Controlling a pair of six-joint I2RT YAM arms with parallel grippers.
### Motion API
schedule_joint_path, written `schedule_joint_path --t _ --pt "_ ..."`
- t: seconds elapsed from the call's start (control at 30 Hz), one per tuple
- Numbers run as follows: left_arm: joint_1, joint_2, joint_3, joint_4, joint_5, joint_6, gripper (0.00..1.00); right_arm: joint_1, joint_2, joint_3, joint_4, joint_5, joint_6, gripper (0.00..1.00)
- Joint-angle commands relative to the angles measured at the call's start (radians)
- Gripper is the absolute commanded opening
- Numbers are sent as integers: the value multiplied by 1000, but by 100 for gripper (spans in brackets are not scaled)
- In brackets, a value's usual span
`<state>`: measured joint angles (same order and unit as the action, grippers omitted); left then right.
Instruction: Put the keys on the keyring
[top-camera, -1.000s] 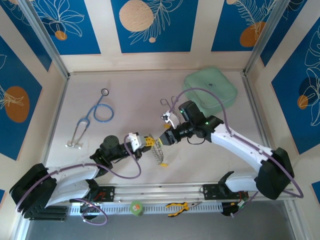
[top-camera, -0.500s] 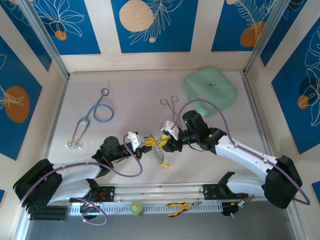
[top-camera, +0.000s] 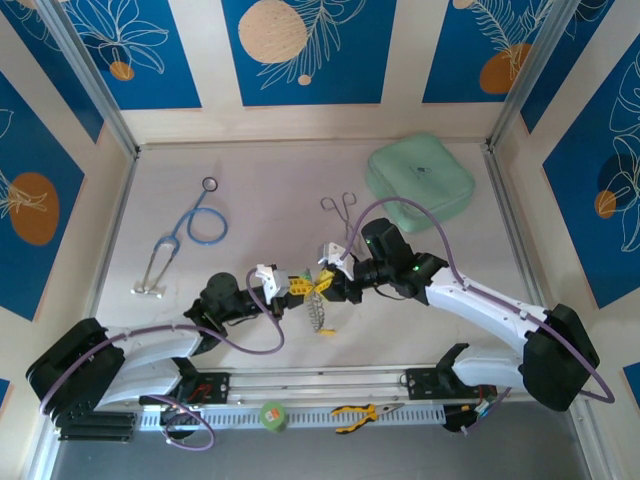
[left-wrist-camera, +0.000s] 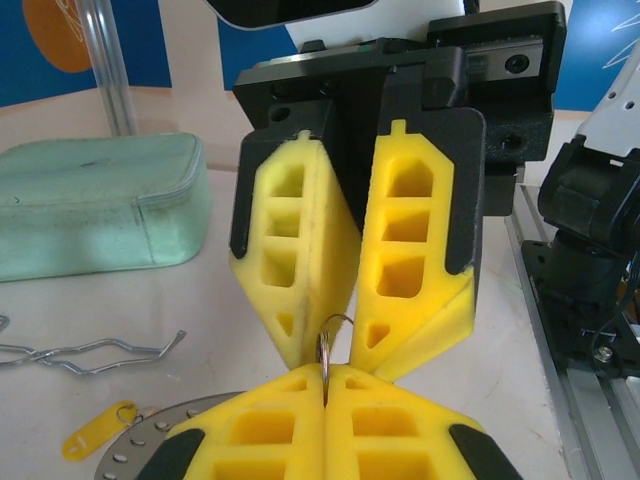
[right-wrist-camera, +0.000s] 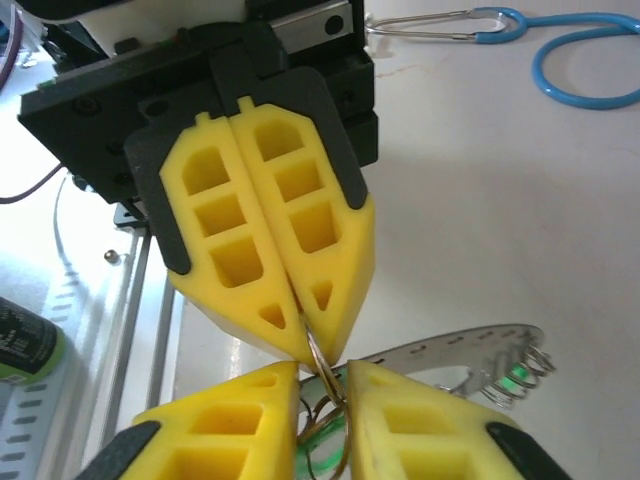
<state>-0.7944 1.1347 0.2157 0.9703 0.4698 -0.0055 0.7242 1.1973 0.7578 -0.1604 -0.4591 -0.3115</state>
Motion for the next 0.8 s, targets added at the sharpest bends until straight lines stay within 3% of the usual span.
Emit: schedule_joint_path --t 0.0,0.07,0.17,0.2,0.23,0.27,0.33,0.43,0.53,0.77 --pt "-2 3 -1 102 39 -27 0 -8 13 39 -4 -78 -30 12" --pt "-3 9 -1 114 43 -34 0 -9 17 41 -5 -104 -39 2" --pt "-2 19 1 125 31 -39 0 -14 19 50 -22 -132 -57 0" --pt "-2 17 -1 116 6 -40 5 -15 19 58 -44 -122 -71 0" --pt "-2 7 -1 94 -14 -32 21 -16 19 69 -69 -96 -91 0" --pt "-3 -6 3 51 -23 -15 32 -14 18 81 -103 -66 -113 0" --pt "-2 -57 28 -104 -35 46 39 -7 24 125 -198 12 -176 0" --pt "-2 -130 83 -374 -36 172 40 11 39 195 -347 103 -268 0" --pt "-3 -172 123 -530 -42 265 36 45 62 257 -448 189 -336 0" --pt "-2 -157 165 -573 -19 303 31 111 106 348 -534 267 -401 0"
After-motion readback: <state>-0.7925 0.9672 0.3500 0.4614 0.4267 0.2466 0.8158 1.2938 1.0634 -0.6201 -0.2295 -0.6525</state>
